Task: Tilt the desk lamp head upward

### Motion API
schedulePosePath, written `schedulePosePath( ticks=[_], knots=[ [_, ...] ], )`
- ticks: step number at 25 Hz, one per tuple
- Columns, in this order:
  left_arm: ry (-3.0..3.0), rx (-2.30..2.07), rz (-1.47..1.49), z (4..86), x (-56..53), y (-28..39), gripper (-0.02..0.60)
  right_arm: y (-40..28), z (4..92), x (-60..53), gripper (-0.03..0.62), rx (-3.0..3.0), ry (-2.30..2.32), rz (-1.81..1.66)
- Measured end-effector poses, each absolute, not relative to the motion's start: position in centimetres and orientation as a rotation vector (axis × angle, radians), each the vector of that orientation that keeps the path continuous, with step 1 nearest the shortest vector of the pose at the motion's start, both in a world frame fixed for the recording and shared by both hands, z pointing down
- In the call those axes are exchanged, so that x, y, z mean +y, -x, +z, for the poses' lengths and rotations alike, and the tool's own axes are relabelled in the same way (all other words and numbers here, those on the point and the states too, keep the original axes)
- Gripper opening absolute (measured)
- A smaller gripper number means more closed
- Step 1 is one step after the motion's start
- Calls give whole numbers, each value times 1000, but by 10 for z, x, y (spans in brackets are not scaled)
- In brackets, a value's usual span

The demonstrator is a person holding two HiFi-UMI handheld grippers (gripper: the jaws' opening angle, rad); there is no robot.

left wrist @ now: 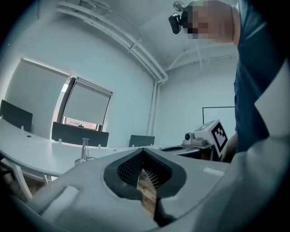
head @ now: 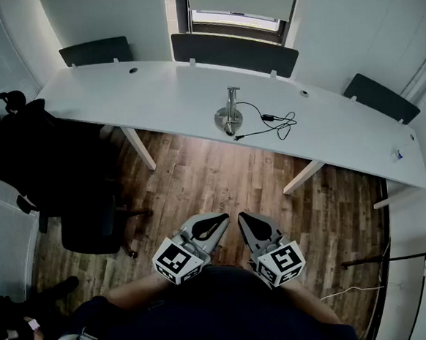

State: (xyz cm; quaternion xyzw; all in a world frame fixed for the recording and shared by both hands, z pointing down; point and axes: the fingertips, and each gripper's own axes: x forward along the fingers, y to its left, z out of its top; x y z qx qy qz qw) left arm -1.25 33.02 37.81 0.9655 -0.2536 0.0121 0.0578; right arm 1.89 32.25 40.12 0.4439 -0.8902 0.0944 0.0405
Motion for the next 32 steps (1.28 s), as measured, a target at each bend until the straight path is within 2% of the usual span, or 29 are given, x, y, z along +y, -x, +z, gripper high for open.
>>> schedulePosePath(
  ticks=[32],
  knots=[
    [-2879, -981, 59, 394, 304, -30, 3, -72, 416, 302, 6, -2837, -1227, 303]
  ],
)
